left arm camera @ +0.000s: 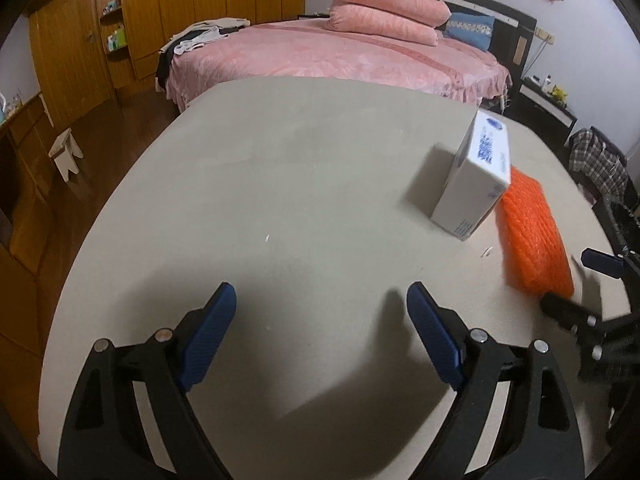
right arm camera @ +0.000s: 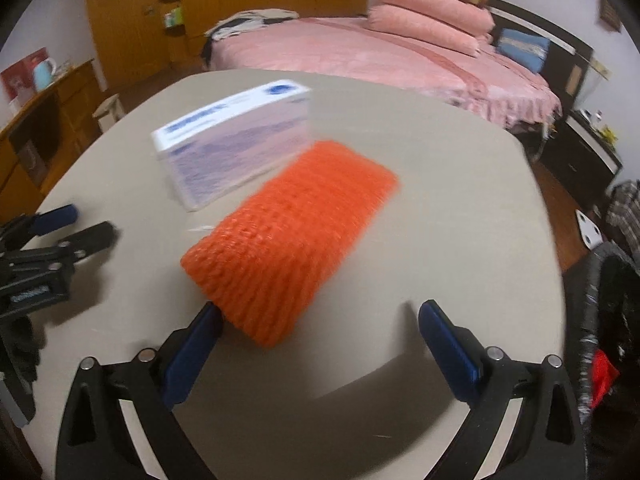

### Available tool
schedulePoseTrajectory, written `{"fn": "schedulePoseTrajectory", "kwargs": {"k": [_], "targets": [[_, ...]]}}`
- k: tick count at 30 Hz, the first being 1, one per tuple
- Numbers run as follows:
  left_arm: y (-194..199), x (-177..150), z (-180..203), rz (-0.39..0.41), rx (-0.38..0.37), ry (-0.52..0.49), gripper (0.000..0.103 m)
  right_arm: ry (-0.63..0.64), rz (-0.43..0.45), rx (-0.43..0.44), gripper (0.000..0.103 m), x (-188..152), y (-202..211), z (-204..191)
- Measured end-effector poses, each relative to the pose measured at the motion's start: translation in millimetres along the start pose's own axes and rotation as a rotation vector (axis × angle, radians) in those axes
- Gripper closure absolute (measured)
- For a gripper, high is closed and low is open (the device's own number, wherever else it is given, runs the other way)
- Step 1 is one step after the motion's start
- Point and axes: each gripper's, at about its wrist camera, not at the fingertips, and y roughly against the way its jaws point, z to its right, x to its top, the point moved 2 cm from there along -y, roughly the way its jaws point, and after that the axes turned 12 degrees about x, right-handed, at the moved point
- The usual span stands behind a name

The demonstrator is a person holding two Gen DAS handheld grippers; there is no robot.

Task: Collect trash
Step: 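Grasp the orange mesh pad with the right tool and lift it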

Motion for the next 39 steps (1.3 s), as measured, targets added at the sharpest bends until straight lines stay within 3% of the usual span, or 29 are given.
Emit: {"fn": "schedulePoseTrajectory", "kwargs": {"k": [5,12,24,27,29,32,34,36,39], "targets": [[-2.0,0.6,8.7,-0.006,-0.019,0.001,0.018,-0.028,-0.001,-0.096,0.006,2.1,10.6,30.9],[-5.2,0.9,14.0,-0.012,-0.006,-0.008,0.018,-0.121,0.081,0.064,0.006,16.9,18.3,25.7],[-6.9,0.6,16.8,-0.014,-0.001,-0.013,0.018,-0.119,0.055,0.008,0.007,28.0,-17.9,9.4],[-7.1,-0.1,16.0,-0.014,-0.003,-0.011,0.018,-0.088,0.061,-0.002,0.019,30.1,-19.6,5.8],[-7.0,0.0,16.0,-0.014,-0.004,-0.01,0.018,-0.068,0.079,0.02,0.051,29.3,-14.9,4.3],[-7.2,0.4,16.0,-0.013,-0.008,-0.007,0.018,-0.071,0.084,0.06,0.069,29.2,-9.4,9.2],[-6.5,0.7,15.2,-0.011,-0.008,-0.004,0.02,-0.08,0.101,0.081,0.076,30.4,-1.6,14.2],[-4.6,3.3,15.7,-0.001,-0.023,0.006,0.029,-0.084,0.107,0.074,0.076,31.9,2.8,19.0],[-0.4,8.9,27.4,0.016,-0.072,0.021,0.03,-0.097,0.112,0.059,0.077,32.0,7.0,28.9]]}}
